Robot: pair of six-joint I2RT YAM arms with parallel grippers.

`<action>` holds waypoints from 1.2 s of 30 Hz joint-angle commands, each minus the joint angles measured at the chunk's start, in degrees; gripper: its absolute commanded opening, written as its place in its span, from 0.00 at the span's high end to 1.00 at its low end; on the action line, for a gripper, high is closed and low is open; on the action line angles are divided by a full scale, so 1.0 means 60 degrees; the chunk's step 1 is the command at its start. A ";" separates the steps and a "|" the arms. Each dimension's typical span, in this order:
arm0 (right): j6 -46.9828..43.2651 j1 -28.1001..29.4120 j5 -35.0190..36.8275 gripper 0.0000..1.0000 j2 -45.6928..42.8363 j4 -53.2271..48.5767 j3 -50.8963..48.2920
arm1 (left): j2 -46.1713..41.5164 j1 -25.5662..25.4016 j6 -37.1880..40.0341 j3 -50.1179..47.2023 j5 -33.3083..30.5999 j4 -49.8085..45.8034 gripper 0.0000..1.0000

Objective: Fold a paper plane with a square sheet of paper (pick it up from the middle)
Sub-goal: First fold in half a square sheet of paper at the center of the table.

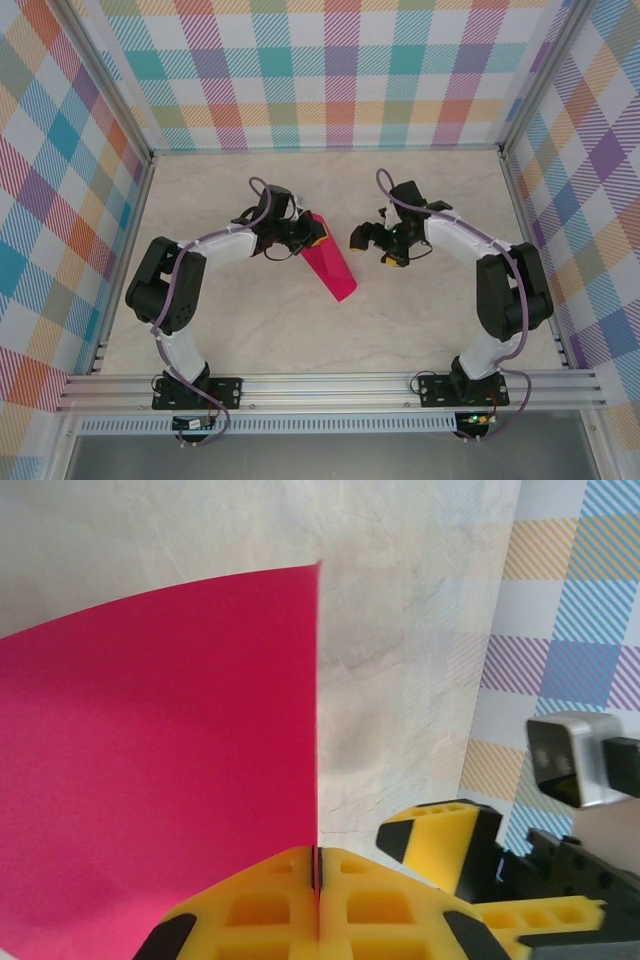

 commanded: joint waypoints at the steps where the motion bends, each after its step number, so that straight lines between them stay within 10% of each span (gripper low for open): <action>1: -0.0432 -0.0431 -0.0940 0.03 -0.0185 0.0294 -0.0292 | 0.0305 -0.0151 0.0730 0.0411 -0.0080 -0.0993 1.00; 16: -0.1926 0.0163 -0.2535 0.14 0.1893 -0.0288 0.1103 | 0.0770 -0.0416 0.0810 0.0079 -0.1162 -0.1233 1.00; 36: -0.3177 0.1066 -0.0962 0.30 0.3786 -0.1954 0.2830 | 0.0479 -0.0813 -0.0226 -0.1068 -0.1958 0.0408 1.00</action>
